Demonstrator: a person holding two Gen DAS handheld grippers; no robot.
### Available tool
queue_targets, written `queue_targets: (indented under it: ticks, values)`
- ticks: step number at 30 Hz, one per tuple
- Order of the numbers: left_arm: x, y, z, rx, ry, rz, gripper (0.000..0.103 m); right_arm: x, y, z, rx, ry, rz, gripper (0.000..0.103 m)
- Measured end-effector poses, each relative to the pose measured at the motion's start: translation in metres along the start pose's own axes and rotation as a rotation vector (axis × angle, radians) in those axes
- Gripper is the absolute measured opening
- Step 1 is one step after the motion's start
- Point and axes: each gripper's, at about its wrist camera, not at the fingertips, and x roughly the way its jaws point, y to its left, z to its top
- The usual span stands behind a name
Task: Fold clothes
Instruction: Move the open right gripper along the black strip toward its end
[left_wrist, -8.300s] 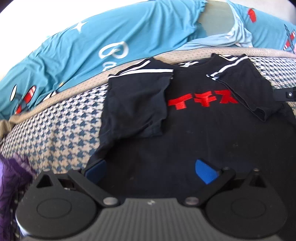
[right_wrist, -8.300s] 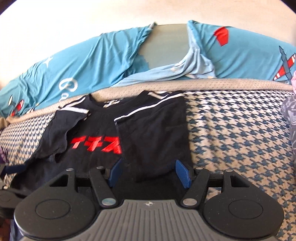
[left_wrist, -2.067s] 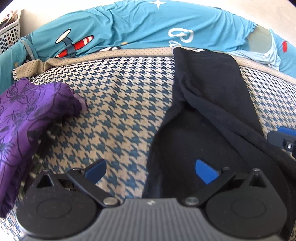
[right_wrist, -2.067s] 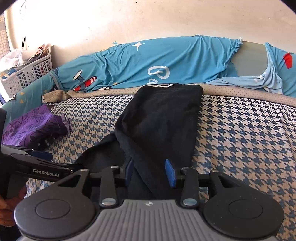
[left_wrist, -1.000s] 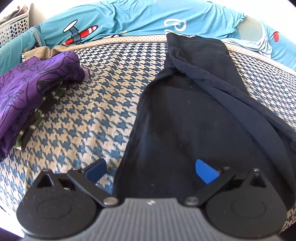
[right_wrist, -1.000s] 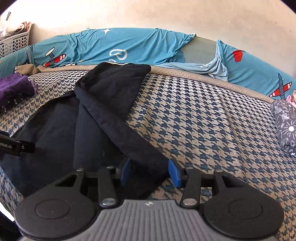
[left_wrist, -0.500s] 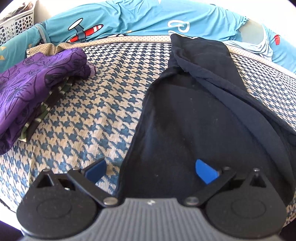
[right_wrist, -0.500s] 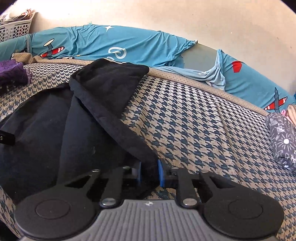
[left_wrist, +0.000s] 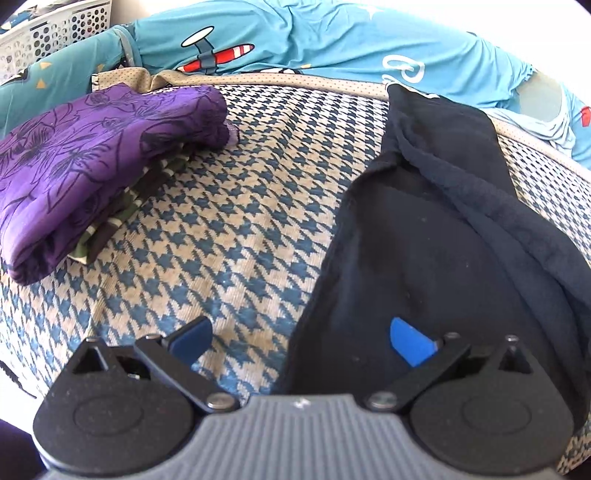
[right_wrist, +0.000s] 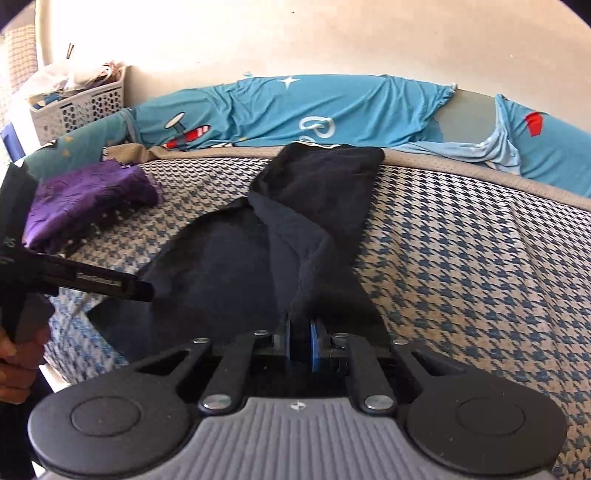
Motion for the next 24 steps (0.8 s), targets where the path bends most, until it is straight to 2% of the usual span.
queue_targets:
  ticks: [12, 17, 21, 24]
  values:
    - [-0.003, 0.014, 0.005, -0.079, 0.024, -0.089, 0.103, -0.015, 0.054, 0.033, 0.052, -0.077, 0.307, 0.011]
    - [-0.016, 0.031, 0.014, -0.153, -0.021, -0.117, 0.103, -0.01, 0.074, 0.041, 0.046, -0.065, 0.366, 0.011]
    - [-0.023, 0.053, 0.018, -0.233, -0.043, -0.105, 0.103, 0.001, 0.087, 0.045, 0.047, -0.052, 0.404, 0.011]
    - [-0.026, 0.07, 0.018, -0.298, -0.052, -0.132, 0.103, 0.008, 0.099, 0.048, 0.02, -0.038, 0.419, 0.011]
